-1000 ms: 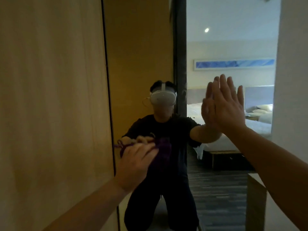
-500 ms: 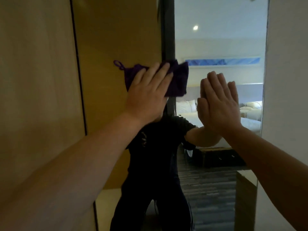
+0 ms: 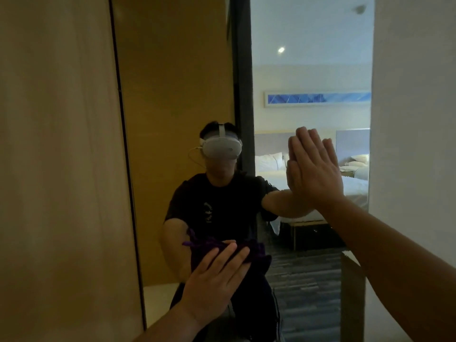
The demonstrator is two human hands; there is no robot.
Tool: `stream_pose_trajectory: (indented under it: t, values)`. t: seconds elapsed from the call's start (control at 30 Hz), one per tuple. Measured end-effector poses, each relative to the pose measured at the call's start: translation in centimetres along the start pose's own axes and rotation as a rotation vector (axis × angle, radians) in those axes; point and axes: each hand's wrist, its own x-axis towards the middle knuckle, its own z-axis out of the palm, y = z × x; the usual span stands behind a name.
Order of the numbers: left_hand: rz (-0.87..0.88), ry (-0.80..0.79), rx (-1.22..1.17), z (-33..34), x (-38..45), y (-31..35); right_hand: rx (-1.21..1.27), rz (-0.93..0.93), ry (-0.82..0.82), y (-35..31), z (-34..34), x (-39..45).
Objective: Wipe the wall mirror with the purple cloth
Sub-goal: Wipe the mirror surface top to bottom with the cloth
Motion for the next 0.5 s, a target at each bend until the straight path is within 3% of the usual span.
stream_pose_trajectory:
  t: [0.27, 0.37, 0.5]
  values:
    - [-0.075, 0.171, -0.258, -5.2, 6.7, -2.3, 0.052, 0.027, -0.141, -0.1, -1.7, 0.4]
    - [-0.145, 0.337, -0.219, -8.9, 12.2, -5.3, 0.191, 0.068, -0.094, 0.9, -3.3, 1.0]
    - [-0.193, 0.469, -0.048, -14.5, 22.5, -9.6, 0.031, 0.172, -0.056, 4.6, -4.6, 1.4]
